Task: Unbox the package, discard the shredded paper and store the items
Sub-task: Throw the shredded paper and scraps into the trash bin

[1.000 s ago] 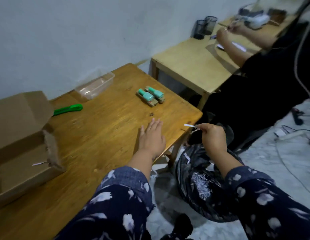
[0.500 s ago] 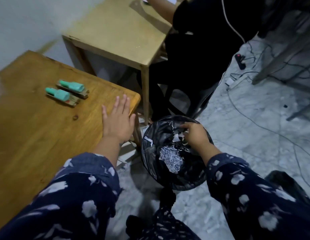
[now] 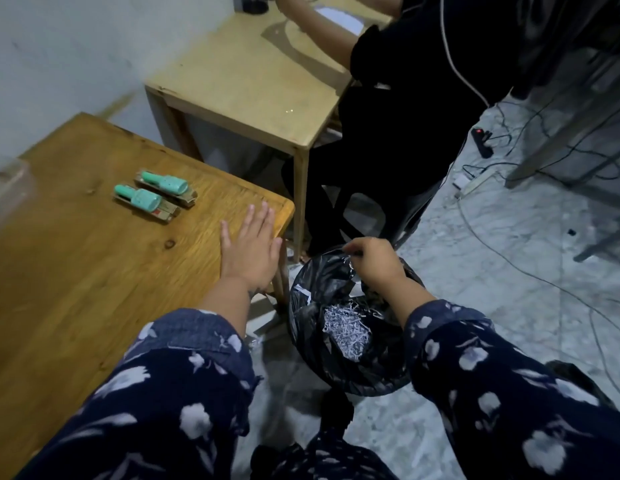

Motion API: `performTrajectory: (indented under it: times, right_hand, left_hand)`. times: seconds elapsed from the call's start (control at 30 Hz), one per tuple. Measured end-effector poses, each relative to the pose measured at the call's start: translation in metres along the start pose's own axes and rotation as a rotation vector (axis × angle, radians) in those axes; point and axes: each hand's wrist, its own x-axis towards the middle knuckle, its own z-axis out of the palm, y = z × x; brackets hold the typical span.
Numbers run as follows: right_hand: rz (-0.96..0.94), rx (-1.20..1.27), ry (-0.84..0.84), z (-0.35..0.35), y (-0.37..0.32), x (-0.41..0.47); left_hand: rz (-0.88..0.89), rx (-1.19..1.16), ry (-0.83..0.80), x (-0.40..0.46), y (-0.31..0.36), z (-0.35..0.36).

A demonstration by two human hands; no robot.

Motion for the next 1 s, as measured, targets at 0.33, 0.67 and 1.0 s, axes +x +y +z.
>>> performTrajectory:
  times: [0.33, 0.67, 1.0]
  right_hand:
    - [-0.297, -0.11, -0.037, 0.0, -0.139, -0.031]
    - [-0.769, -0.164, -0.238, 0.078, -0.336, -0.121]
    - [-0.968, -0.087, -0.336, 0.181, -0.447, -0.197]
  left_hand:
    - [-0.183, -0.278, 0.089, -0.071, -0.066, -0.075]
    - [-0.569, -0.252, 0.433, -0.242, -0.207, -0.137]
    - [-1.135, -0.246, 0.613, -0.393, -0.293, -0.113]
